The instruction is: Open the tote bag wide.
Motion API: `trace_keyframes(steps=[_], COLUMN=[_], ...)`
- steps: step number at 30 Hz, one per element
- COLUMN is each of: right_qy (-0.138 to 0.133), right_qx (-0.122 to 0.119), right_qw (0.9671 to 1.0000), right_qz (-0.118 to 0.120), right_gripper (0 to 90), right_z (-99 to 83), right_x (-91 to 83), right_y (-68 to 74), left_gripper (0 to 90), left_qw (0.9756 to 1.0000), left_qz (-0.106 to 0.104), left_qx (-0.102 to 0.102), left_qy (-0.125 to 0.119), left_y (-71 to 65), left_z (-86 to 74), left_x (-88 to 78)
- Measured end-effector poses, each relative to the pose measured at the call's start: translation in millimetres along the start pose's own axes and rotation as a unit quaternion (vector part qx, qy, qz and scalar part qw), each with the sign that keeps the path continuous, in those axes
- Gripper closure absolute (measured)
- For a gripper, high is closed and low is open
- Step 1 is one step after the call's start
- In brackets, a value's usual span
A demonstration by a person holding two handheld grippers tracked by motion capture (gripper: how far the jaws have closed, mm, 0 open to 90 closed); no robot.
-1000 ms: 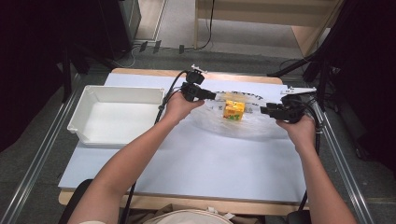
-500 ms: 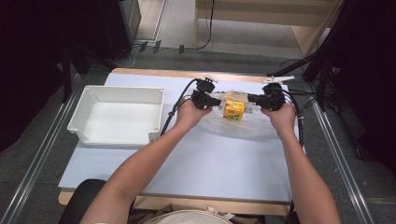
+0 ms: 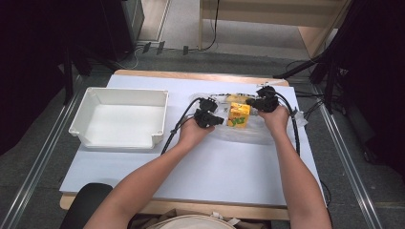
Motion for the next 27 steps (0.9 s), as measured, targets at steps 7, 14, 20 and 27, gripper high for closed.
trace_keyframes(steps=[7,14,20,27], right_qy=[0.015,0.010,0.026,0.022], right_qx=[0.020,0.028,0.019,0.012], right_qw=[0.9997,0.9995,0.9989,0.9977], right_qz=[-0.005,-0.014,-0.033,-0.063], right_gripper=[87.7,88.9,88.9,88.8], right_z=[-7.7,-4.3,2.6,6.1], right_x=[18.9,27.7,32.6,37.2], right_y=[-5.7,-11.0,-14.0,-22.6], left_gripper=[90.0,90.0,90.0,90.0], left_qw=[0.9997,0.9986,0.9972,0.9957], left_qz=[-0.012,-0.028,-0.038,-0.048], left_qx=[0.016,0.038,0.056,0.066], left_qy=[0.015,0.023,0.032,0.043], left_y=[-4.7,-14.9,-22.0,-26.2], left_z=[-24.9,-46.4,-64.7,-78.5], left_x=[-1.3,-11.1,-21.5,-30.1])
Point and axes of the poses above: each handheld gripper's, and its own axes: x roughly forward along the jaws, z roughly out of its top, y roughly to its left, the point moved 7 cm from there along x, roughly forward along the jaws, and after that the axes turned 10 degrees about -x, right-handed, at the moved point
